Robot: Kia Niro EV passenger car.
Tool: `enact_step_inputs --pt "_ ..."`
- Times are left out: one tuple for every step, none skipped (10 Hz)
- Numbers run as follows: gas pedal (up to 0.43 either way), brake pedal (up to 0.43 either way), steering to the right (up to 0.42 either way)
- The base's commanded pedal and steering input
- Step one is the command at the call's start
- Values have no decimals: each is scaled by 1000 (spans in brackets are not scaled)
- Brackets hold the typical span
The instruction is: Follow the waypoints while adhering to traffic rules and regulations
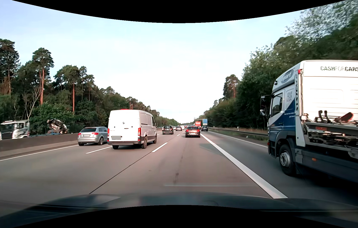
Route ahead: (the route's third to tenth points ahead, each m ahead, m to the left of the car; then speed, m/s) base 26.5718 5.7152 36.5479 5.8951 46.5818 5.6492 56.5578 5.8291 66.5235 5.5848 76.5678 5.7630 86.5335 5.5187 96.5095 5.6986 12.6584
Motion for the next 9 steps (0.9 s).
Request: enact_step_inputs --pt "0 116 -5" --pt "0 122 -5" --pt "0 116 -4" --pt "0 116 -4" --pt "0 116 -4" --pt "0 116 -4" --pt "0 116 -4" --pt "0 116 -4" --pt "0 116 -4"
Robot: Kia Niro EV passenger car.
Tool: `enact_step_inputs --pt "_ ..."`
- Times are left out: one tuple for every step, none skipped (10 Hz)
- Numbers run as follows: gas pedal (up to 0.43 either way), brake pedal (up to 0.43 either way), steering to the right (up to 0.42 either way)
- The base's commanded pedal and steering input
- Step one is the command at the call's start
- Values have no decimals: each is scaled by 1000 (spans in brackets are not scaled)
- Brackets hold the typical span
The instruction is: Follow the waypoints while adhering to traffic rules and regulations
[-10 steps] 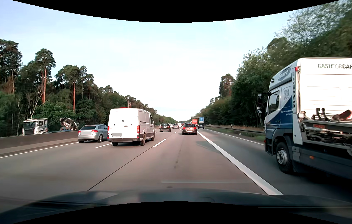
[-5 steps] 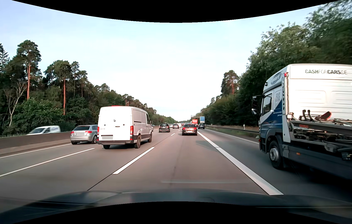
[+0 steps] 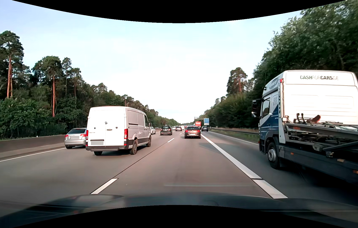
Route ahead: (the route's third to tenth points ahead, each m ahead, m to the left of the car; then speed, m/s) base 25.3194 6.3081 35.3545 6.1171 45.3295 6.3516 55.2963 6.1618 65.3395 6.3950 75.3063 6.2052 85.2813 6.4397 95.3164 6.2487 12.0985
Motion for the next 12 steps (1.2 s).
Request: enact_step_inputs --pt "0 110 -3" --pt "0 110 -4" --pt "0 110 -4" --pt "0 110 -4" --pt "0 116 -4" --pt "0 116 -3" --pt "0 116 -3" --pt "0 116 -4" --pt "0 116 -4" --pt "0 116 -4" --pt "0 116 -4" --pt "0 116 -4"
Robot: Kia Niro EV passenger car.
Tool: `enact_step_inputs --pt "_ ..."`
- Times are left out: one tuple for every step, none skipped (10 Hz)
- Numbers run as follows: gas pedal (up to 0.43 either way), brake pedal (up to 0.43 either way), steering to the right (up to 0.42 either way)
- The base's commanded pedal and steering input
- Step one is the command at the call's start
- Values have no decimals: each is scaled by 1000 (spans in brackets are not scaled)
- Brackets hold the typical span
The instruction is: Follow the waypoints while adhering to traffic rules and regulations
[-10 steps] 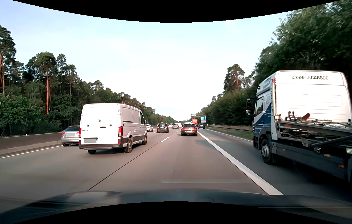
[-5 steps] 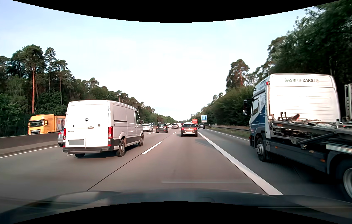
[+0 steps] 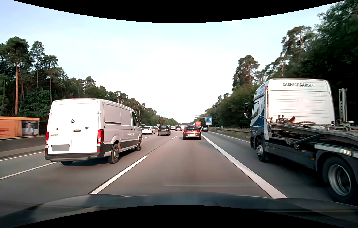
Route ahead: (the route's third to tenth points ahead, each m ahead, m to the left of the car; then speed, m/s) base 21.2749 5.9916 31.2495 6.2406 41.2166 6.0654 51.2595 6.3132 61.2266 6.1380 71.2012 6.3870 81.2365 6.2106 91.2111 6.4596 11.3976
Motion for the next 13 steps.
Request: enact_step_inputs --pt "0 116 -4" --pt "0 116 -3" --pt "0 116 -3" --pt "0 116 -3" --pt "0 116 -3" --pt "0 116 -3" --pt "0 122 -4" --pt "0 122 -4" --pt "0 122 -4" --pt "0 122 -4" --pt "0 128 -4" --pt "0 128 -4" --pt "0 128 -4"
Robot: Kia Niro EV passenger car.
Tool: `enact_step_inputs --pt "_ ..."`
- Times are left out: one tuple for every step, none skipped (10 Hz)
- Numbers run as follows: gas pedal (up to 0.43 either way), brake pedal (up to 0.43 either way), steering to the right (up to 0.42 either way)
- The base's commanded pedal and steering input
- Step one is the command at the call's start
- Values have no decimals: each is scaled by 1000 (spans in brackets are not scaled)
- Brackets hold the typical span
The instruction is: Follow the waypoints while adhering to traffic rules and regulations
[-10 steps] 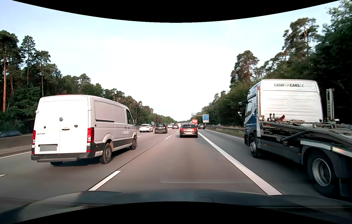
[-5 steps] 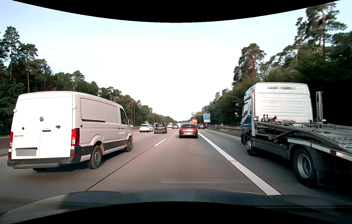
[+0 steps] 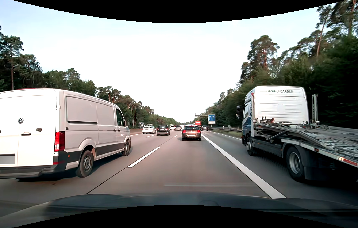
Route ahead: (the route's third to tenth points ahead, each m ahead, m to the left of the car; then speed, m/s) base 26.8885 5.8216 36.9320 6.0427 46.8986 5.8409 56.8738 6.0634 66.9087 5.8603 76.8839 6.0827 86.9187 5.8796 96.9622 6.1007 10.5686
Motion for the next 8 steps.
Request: enact_step_inputs --pt "0 128 -4" --pt "0 122 -4" --pt "0 122 -4" --pt "0 122 -4" --pt "0 116 -4" --pt "0 116 -4" --pt "0 116 -4" --pt "0 110 -4"
